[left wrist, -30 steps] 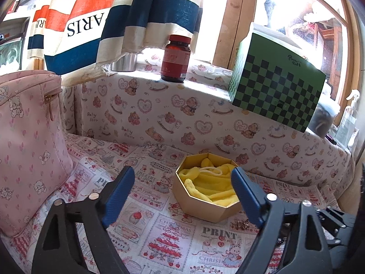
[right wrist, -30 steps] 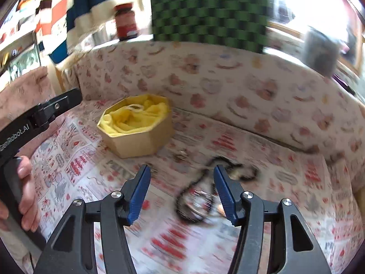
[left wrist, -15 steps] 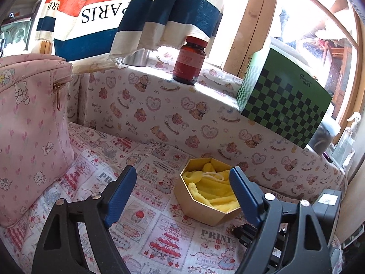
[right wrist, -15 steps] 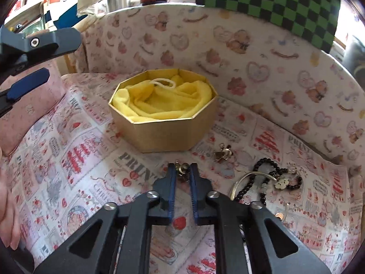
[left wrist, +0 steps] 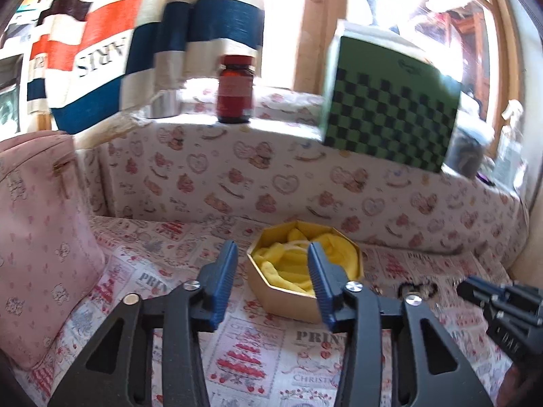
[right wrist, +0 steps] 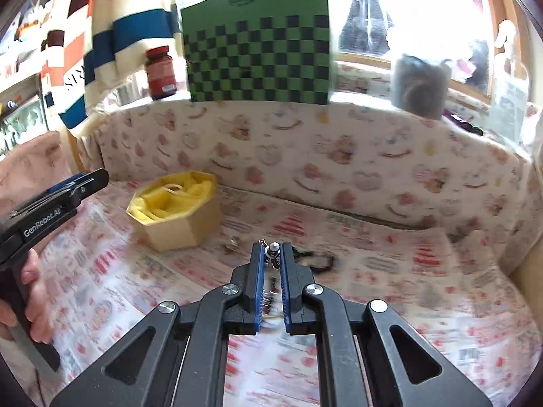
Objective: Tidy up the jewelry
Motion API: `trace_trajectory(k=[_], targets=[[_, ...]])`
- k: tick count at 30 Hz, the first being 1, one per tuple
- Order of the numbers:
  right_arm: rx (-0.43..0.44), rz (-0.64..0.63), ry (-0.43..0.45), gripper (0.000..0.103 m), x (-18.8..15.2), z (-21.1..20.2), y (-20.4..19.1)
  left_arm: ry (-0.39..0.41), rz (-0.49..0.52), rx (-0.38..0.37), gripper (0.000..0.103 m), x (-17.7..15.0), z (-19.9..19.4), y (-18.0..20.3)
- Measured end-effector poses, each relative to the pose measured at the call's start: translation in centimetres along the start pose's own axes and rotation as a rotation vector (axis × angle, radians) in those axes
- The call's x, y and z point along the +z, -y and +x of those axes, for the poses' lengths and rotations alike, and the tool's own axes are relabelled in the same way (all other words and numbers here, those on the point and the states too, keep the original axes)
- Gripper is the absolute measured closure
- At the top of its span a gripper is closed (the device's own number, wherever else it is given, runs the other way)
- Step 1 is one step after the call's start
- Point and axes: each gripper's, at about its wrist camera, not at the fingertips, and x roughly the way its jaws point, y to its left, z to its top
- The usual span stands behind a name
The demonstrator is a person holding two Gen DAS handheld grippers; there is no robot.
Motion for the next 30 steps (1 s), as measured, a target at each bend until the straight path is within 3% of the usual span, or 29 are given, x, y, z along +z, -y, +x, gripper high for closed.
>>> trace_trajectory(k=[2, 7, 11, 14, 16, 19, 21, 23, 25, 27, 30], targets=[[0.050, 0.064, 0.003, 0.093, 0.2, -0.5, 1.3, -0.013, 0.041, -0.038, 0.064, -0.3, 0.0, 0.9], [0.021, 0.182, 0.058, 0.093, 0.6, -1.9, 3.9, -0.044, 0.185, -0.108, 0.063, -1.2, -0.1, 3.9], [0.000, 0.248, 0.106, 0.093, 0.7, -2.6, 5.6, -0.039, 0.215, -0.116, 0.063, -1.0, -0.5, 5.6], [0.018, 0.259, 0.080, 0.093, 1.1, -2.7, 6.3, -0.137, 0.248, -0.200, 0.061, 0.0, 0.2, 7.5], [-0.009, 0.263, 0.076, 0.093, 1.1, -2.7, 6.6, -0.194, 0.258, -0.214, 0.057, 0.4, 0.8, 9.1], [-0.060, 0.279, 0.078, 0.093, 1.1, -2.9, 7.6, -0.270, 0.290, -0.161, 0.047, 0.7, 2.0, 11.6], [-0.095, 0.302, 0.069, 0.093, 1.0, -2.7, 8.5, -0.353, 0.321, -0.058, 0.044, 0.6, 3.4, 13.0], [-0.120, 0.322, 0.056, 0.093, 0.9, -2.4, 9.3, -0.400, 0.313, -0.095, 0.044, 0.6, 4.2, 13.8], [-0.129, 0.340, 0.042, 0.093, 0.8, -2.1, 10.0, -0.449, 0.300, -0.104, 0.047, 0.8, 5.1, 14.3], [-0.127, 0.365, 0.026, 0.093, 0.6, -1.7, 10.5, -0.479, 0.289, -0.080, 0.072, 1.0, 6.0, 14.5], [-0.117, 0.385, 0.010, 0.093, 0.4, -1.5, 11.0, -0.531, 0.258, -0.058, 0.073, 1.2, 7.7, 14.2]])
